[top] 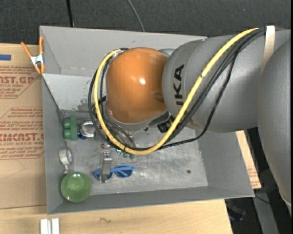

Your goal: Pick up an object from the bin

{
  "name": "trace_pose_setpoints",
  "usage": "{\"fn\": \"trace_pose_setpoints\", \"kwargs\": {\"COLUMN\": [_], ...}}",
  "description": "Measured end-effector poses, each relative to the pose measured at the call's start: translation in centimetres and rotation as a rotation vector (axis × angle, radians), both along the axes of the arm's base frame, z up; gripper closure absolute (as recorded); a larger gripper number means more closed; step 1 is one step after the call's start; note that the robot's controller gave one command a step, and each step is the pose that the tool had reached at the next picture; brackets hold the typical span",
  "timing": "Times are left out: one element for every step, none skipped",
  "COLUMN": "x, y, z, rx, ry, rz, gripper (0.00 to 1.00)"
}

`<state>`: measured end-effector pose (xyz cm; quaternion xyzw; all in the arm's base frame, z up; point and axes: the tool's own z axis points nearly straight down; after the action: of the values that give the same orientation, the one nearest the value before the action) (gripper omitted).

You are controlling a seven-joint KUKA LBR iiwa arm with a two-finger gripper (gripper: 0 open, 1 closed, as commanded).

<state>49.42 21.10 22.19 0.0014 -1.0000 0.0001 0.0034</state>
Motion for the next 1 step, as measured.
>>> {"fn": "trace_pose_setpoints", "kwargs": {"x": [1.76], "y": [-5.03], "z": [-12.88], "rx": [-0.003], "ry": [0.0], "rz": [-0.106], "gripper": [0.0]}}
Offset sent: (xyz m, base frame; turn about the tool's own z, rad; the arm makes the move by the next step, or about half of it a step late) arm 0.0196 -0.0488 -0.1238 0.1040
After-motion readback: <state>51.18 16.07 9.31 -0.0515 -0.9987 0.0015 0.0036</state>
